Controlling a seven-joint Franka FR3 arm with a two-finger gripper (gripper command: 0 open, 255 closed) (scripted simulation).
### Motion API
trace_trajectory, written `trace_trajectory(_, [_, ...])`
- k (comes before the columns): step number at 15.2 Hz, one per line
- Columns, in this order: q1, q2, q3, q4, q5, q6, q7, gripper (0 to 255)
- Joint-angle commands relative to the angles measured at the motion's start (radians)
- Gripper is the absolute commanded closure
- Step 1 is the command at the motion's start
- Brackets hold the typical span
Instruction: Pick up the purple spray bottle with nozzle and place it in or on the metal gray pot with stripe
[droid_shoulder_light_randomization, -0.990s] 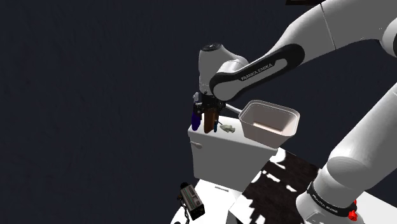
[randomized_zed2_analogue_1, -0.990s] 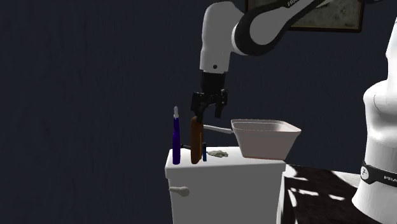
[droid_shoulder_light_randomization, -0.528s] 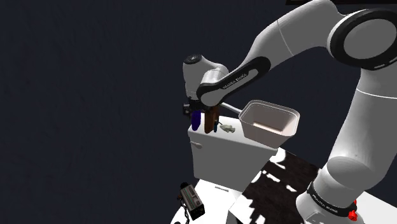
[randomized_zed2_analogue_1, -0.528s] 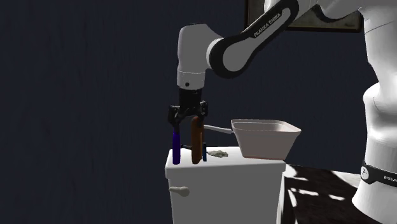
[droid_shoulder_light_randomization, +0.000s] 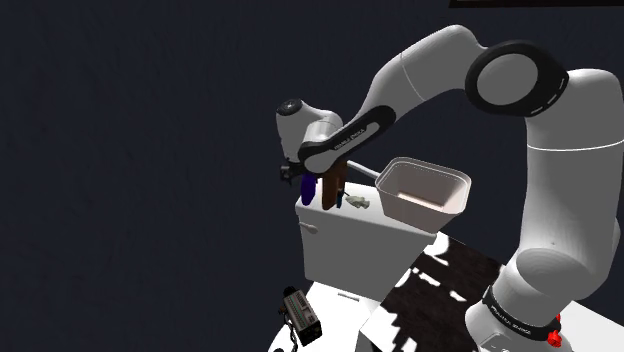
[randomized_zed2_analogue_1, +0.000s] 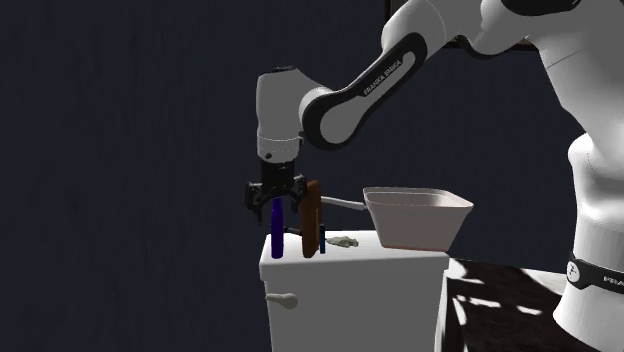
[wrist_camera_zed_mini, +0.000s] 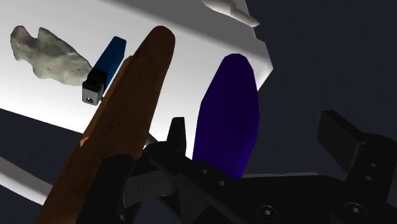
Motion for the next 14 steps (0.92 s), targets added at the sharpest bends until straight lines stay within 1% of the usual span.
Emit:
trace_trajectory(1, [-0.001, 0.019, -0.009, -0.002, -0.013, 0.017, 0.01, 0])
trace_trajectory(4, [-0.001, 0.044, -0.018, 0.001, -0.029, 0.037, 0.019, 0])
trace_trajectory(11, [-0.001, 0.044, -0.018, 0.001, -0.029, 0.037, 0.019, 0])
trace_trajectory(12, [-0.001, 0.043, -0.018, 0.001, -0.029, 0.037, 0.019, 255])
trace_trajectory(14, [-0.001, 0.043, -0.018, 0.0, -0.029, 0.037, 0.019, 255])
